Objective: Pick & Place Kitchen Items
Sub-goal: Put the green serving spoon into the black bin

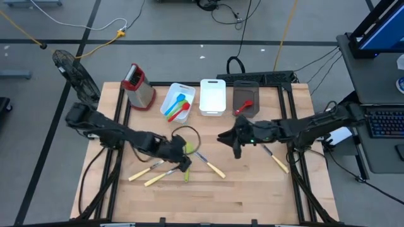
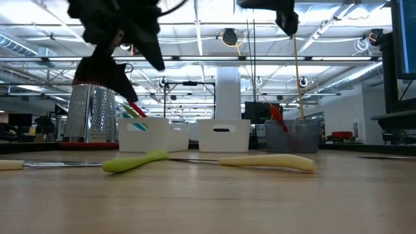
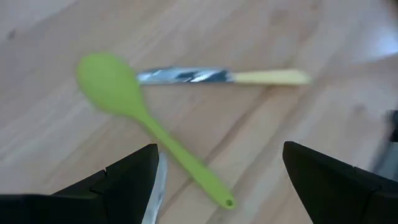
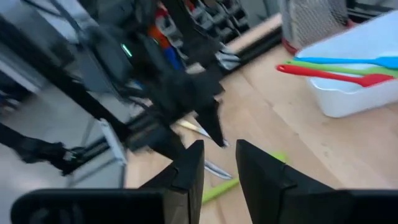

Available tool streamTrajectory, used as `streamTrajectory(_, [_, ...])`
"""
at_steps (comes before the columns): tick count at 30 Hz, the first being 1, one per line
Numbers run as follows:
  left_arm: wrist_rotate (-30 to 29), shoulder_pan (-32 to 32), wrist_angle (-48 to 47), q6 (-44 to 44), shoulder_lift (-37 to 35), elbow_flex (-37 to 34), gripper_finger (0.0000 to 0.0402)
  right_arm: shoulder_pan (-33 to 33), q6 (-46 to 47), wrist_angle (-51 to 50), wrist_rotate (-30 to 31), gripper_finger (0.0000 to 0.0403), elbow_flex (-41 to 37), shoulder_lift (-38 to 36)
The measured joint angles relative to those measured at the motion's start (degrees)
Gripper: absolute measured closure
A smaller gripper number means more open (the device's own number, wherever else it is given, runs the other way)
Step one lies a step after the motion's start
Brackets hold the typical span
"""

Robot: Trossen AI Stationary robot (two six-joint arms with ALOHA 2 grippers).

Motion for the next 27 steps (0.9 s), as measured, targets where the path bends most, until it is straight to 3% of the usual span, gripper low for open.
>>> streamTrajectory(6, [2.4, -2.0, -13.2, -7.1, 12.4, 11.0, 0.005, 1.2, -0.1, 9.0, -0.1, 0.0316, -7.8, -4.3])
streamTrajectory(13, [8.1, -4.6, -13.7, -13.3, 22.6, 17.5, 0.005, 1.3, -0.9, 10.0, -1.6, 0.0316, -9.8, -6.3])
streamTrajectory(18, [10.3, -5.1, -14.5, -16.3, 25.6, 18.7, 0.005, 1.3, -1.5, 10.0, -3.1, 0.0316, -9.8, -6.3])
streamTrajectory(27, [8.8, -4.1, -15.7, -17.2, 25.9, 18.7, 0.005, 1.3, -1.3, 10.5, -3.1, 0.0316, -9.8, -6.3])
